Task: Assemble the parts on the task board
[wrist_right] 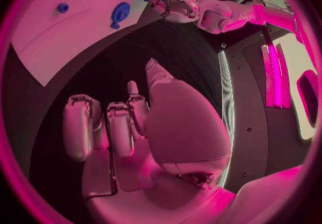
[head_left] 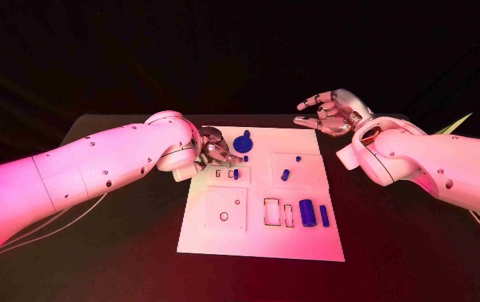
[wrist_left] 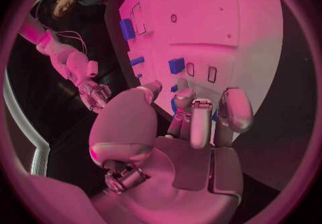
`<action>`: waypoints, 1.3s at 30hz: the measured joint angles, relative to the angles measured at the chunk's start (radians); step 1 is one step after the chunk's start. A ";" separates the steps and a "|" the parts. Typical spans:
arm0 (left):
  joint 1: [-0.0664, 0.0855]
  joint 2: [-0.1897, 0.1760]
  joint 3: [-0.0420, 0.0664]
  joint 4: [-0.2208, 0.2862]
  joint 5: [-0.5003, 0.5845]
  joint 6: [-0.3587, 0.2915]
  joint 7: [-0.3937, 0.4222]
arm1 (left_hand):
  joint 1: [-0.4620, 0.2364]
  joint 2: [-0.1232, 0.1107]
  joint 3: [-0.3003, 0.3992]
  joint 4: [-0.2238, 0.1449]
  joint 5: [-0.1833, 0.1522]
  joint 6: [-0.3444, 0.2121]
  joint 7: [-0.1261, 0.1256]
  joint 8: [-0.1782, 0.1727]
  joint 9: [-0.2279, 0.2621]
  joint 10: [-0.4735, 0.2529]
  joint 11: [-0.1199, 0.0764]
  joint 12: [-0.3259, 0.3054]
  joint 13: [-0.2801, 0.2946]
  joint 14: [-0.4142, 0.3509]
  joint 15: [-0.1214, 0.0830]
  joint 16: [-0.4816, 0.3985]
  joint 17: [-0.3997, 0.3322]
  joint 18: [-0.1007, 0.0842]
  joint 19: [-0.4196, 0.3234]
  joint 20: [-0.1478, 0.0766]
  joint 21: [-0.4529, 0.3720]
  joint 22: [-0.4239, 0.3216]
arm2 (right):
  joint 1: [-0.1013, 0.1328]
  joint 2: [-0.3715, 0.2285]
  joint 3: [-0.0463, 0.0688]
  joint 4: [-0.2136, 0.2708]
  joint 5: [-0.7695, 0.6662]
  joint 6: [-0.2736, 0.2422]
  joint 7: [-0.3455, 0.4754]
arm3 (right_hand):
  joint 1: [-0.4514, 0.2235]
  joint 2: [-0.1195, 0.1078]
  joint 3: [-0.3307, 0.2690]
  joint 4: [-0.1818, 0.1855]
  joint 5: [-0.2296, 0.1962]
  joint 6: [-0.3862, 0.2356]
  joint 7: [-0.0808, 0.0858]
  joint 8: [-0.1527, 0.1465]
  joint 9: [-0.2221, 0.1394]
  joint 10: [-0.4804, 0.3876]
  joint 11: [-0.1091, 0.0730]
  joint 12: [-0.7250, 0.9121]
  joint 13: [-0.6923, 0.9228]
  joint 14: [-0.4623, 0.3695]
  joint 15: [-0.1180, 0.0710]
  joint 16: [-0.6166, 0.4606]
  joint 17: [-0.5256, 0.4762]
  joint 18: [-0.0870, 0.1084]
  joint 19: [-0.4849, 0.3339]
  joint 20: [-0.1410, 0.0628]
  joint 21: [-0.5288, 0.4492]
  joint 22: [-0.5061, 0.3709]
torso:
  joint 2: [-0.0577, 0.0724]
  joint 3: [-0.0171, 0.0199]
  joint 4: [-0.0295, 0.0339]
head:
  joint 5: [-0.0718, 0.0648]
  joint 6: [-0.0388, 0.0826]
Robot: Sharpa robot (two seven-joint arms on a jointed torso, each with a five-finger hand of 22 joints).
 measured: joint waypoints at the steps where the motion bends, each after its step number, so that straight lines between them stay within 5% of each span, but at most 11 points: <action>1: 0.000 0.002 -0.001 -0.002 0.000 0.005 -0.001 | -0.007 0.007 0.000 0.000 0.000 0.000 0.000 0.000 0.000 0.003 -0.003 0.000 0.000 0.000 0.000 0.000 0.000 0.000 0.000 0.000 0.000 0.000 | 0.000 0.000 0.000 0.000 0.000 0.000 0.000 | 0.000 0.000 0.000 0.000 0.000 -0.001 0.001 0.000 0.000 0.000 0.000 0.000 0.000 0.000 0.000 0.000 0.000 0.000 0.000 0.000 0.000 0.000 | 0.000 -0.0001 0.0001 | 0.000 0.000; 36: 0.002 0.046 -0.021 -0.055 0.038 0.103 -0.009 | -0.008 0.008 0.000 0.000 0.000 0.000 0.000 0.012 0.014 0.003 -0.003 0.000 0.000 0.000 0.000 0.000 0.000 0.000 0.000 0.000 0.011 0.007 | 0.000 0.006 0.000 -0.007 -0.001 0.010 -0.004 | 0.000 0.000 0.000 0.000 0.008 -0.008 -0.002 0.000 0.000 -0.002 -0.002 0.000 0.000 0.000 0.000 0.000 0.000 0.000 0.000 0.000 0.000 0.000 | 0.001 -0.0019 0.0010 | 0.002 -0.009; 39: 0.002 0.047 -0.022 -0.055 0.039 0.106 -0.009 | -0.008 0.008 -0.055 -0.003 0.000 -0.011 -0.011 0.012 0.020 0.003 -0.003 0.000 0.000 0.000 0.000 0.000 0.000 0.000 0.000 0.000 0.011 0.007 | 0.000 0.006 0.000 -0.007 -0.001 0.011 -0.005 | 0.000 0.000 0.000 0.000 0.008 -0.008 -0.002 0.000 0.000 -0.002 -0.002 0.000 0.000 0.000 0.000 0.000 0.000 0.000 0.000 0.000 0.000 0.000 | 0.001 -0.0017 0.0009 | 0.003 -0.008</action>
